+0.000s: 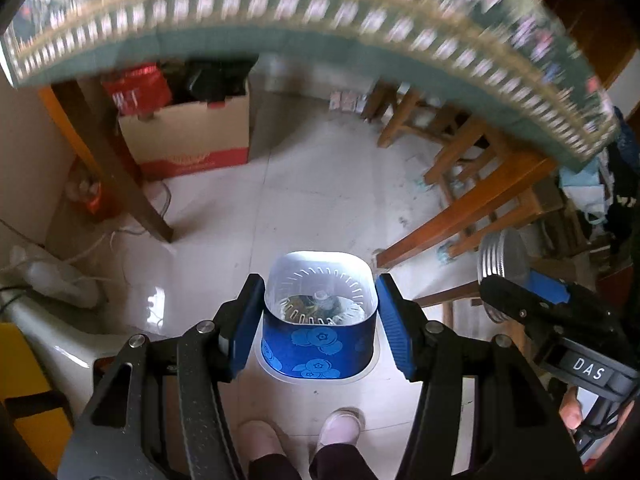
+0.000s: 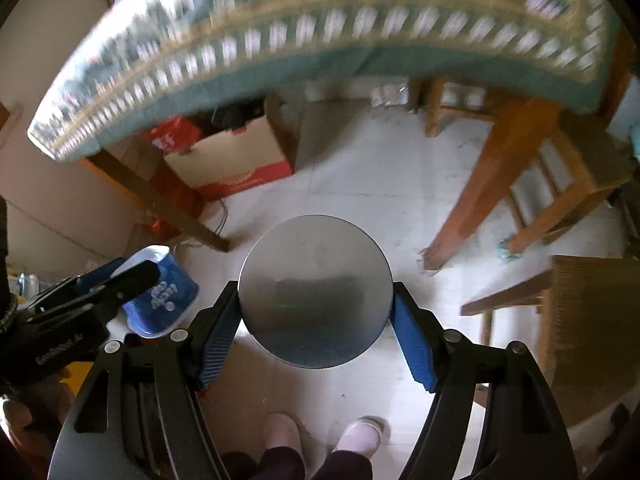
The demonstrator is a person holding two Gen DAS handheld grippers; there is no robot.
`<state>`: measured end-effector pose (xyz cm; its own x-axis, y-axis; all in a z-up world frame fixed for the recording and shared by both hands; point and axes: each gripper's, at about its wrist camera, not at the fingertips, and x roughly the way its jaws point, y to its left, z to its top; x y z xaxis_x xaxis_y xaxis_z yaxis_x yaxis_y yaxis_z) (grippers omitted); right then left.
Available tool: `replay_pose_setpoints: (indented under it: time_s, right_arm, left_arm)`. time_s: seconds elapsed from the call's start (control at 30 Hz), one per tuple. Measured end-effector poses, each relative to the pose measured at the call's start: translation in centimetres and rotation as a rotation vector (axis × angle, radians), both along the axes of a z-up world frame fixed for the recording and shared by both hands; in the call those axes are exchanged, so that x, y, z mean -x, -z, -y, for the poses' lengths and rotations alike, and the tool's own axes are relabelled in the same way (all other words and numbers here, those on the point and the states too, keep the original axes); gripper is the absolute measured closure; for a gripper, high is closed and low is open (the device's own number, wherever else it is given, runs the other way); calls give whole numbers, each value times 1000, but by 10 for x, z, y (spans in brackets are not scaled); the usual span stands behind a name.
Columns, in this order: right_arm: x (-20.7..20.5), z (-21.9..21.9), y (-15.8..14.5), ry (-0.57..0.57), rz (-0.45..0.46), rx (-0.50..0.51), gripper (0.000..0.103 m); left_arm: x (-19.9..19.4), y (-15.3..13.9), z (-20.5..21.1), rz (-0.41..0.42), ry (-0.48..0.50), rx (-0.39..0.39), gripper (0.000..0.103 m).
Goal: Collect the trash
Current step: 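Carry the plastic tub and metal lid down over the white bucket, then open both tools to drop tub and lid into the bucket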
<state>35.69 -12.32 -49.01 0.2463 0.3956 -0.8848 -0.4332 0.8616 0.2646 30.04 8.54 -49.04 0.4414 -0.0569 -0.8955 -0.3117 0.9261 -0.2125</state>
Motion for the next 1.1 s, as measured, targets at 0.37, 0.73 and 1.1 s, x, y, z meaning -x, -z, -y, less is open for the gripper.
replay_pose_setpoints:
  time_s: [0.37,0.73,1.1]
  right_arm:
    - [-21,7,55,27,-72,21,24]
    - [-30,37,39,107,-87,71,24]
    - [-17,42,-72,52,16,41,24]
  left_arm:
    - [-21,82,8,-98,42,35,47]
    - [-54,98,45,-200,129,72,38]
    - [-26,-51,51,-96,134,-12,38]
